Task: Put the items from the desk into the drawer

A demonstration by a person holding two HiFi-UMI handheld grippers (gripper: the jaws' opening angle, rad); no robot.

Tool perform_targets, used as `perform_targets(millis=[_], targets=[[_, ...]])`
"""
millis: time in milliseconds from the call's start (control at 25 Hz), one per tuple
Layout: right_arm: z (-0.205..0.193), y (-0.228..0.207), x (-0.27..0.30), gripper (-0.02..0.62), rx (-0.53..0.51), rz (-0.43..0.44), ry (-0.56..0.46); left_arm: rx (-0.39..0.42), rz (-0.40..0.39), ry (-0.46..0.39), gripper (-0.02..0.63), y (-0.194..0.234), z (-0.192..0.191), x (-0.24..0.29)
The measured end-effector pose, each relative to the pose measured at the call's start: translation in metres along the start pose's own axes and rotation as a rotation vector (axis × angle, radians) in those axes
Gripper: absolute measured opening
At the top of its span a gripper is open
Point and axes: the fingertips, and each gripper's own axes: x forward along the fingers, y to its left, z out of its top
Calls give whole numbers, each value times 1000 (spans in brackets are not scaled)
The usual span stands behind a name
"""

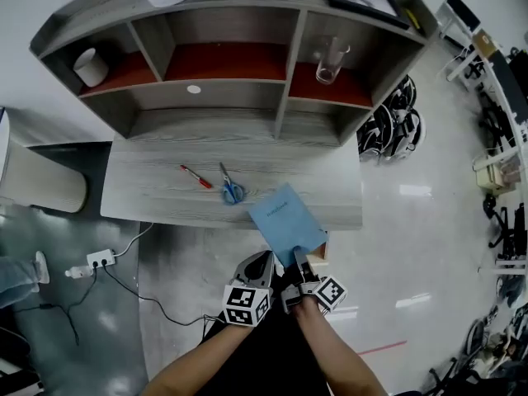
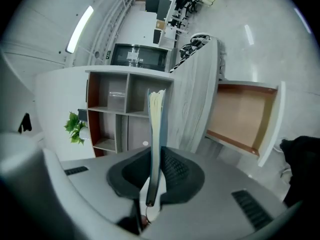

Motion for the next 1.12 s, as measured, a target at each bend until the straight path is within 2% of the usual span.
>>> perform_targets(millis=[280,520,760,920,1120], targets=[[-19,-5,-78,55,40,-2,-69,13,-25,40,14,-22,-40,-39],[-11,-31,-125,55,103,-29,-171,30,-61,58,14,-41,-60,-43],[-2,-70,-144,55,62,-54,-182,44,-116,85,14,-53,-73,-26],[-1,-94,-150,55,143,-51,-228,8,-119,118,14,-55,-81,-16],[6,-128,-151,55,179,-84,-297,25,-113,141,14,-51,-89,-9]])
